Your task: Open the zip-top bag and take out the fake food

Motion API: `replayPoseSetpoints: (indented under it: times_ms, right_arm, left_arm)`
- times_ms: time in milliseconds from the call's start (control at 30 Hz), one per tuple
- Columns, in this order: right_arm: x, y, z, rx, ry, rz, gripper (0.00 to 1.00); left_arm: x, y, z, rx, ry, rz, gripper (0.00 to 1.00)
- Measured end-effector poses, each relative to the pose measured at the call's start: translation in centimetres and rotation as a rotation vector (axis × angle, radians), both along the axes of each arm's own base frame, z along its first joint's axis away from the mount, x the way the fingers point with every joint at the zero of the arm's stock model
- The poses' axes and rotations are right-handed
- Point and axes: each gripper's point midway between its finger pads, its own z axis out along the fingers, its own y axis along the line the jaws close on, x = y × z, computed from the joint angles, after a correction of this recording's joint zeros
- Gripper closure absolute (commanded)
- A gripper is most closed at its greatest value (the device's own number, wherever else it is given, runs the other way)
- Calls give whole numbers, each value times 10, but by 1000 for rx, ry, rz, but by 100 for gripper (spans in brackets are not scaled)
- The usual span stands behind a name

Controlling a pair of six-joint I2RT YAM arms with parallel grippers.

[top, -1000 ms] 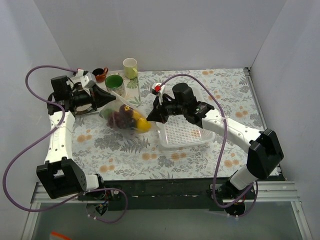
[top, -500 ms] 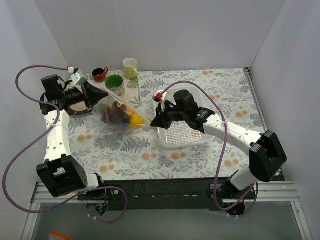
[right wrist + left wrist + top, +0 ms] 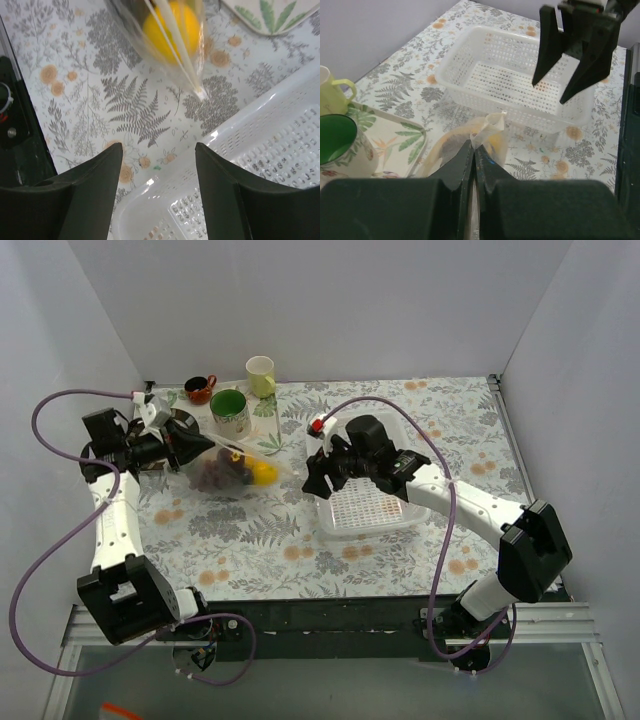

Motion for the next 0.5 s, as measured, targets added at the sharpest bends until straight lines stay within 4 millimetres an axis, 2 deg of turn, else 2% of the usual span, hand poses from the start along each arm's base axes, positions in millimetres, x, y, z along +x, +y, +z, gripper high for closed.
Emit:
replayPoseSetpoints:
  times_ms: [33,100,133,233,367,500]
  right_arm:
    - [4,3,9,16,-8,-13,35]
    - [12,10,30,68,-29,-41,44]
    - [14,13,40,100,-35,-50,53]
    - [14,22,56,167,-35,-62,70]
    - [-1,40,55,196,9,-41,75]
    - [-18,59,35,185,66,-10,76]
  left_arm:
    - [-4,-2,-6,-1,9,-2,100]
    - [-15,-5,-18,-5,27,-8,100]
    - [-22,-8,-22,-4,30,-16,100]
    - [-37,-14,-30,2,31,-33,100]
    - [-51,-19,-45,12,50,-54,100]
    - [-61,-21,-67,12,121,-73,100]
